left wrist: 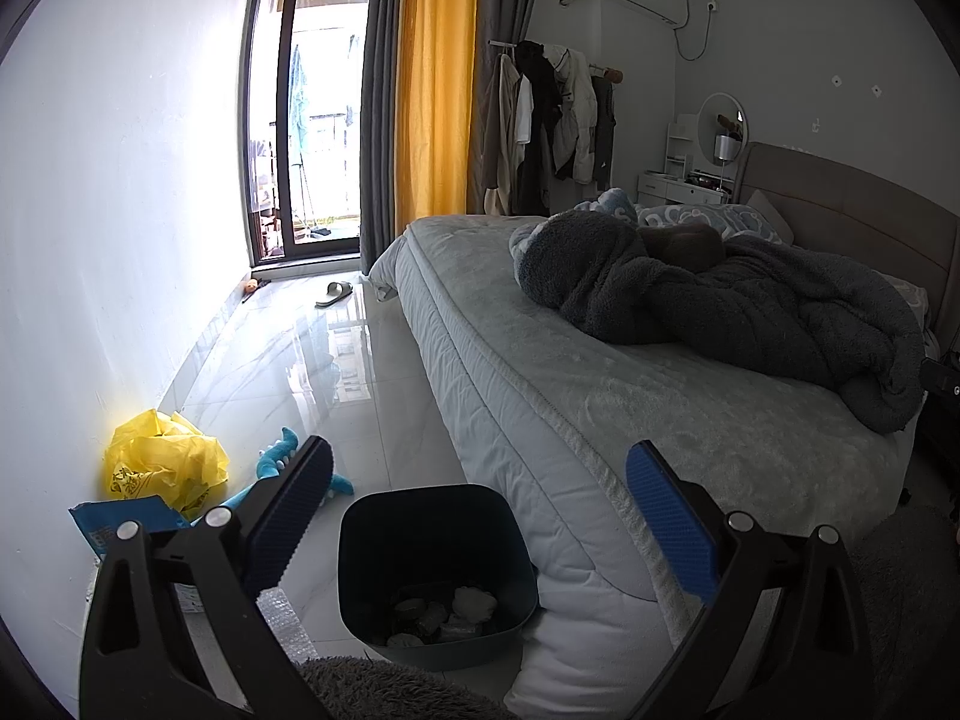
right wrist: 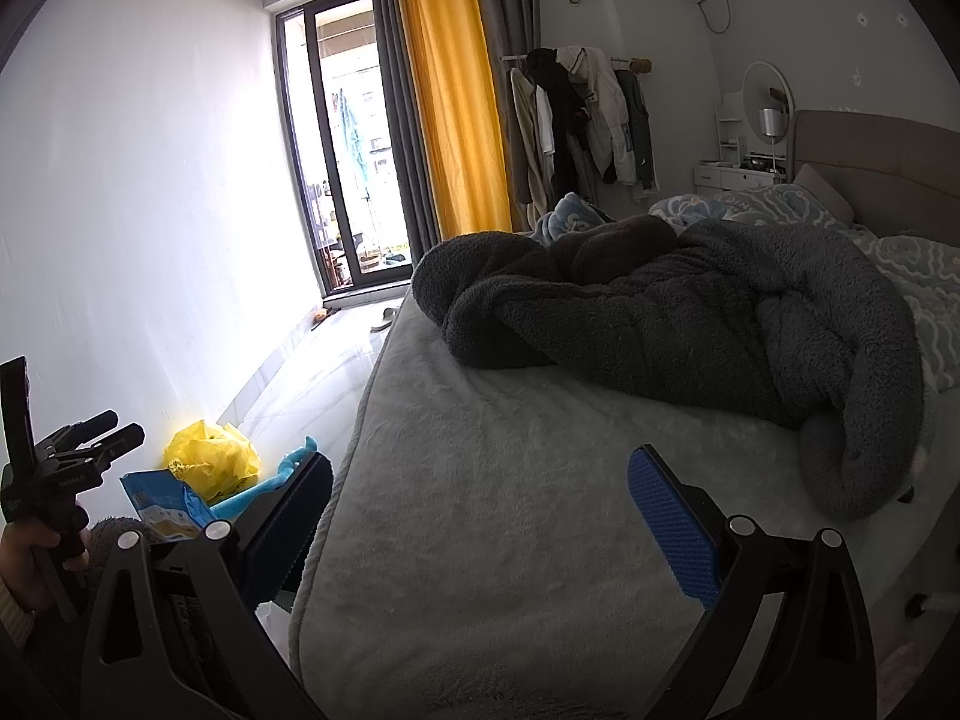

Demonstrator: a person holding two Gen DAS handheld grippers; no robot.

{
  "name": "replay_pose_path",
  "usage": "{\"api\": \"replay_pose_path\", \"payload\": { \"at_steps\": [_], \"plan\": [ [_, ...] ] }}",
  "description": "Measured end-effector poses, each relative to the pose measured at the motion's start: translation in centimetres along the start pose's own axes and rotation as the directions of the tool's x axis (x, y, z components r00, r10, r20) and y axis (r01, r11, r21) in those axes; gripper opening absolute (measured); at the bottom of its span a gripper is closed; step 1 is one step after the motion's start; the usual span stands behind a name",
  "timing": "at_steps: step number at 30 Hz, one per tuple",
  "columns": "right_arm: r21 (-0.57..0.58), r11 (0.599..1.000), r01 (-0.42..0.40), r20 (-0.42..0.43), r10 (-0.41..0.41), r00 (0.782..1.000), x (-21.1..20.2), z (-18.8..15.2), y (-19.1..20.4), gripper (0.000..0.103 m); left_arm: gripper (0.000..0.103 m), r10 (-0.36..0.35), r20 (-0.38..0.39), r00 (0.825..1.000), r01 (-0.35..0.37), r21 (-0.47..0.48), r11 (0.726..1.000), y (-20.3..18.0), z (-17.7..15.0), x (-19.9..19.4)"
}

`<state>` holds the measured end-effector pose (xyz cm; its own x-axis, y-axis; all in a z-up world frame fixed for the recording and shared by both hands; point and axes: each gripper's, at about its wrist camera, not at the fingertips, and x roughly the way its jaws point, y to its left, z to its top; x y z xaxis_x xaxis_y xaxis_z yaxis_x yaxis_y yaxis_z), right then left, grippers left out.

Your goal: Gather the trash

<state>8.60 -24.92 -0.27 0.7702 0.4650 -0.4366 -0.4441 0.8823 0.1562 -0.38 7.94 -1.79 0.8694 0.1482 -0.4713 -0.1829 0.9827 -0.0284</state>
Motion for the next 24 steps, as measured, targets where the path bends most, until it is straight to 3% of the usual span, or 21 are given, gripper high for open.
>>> {"api": "replay_pose_path", "payload": {
  "at_steps": [24],
  "plan": [
    [-0.008,1.0,-0.001,-0.003,0.001,1.0,0.14,-0.09,-0.36,0.1,0.1,0.004,-0.005,1.0,-0.004,0.002,1.0,0.0,-0.11,0.05]
  ]
}}
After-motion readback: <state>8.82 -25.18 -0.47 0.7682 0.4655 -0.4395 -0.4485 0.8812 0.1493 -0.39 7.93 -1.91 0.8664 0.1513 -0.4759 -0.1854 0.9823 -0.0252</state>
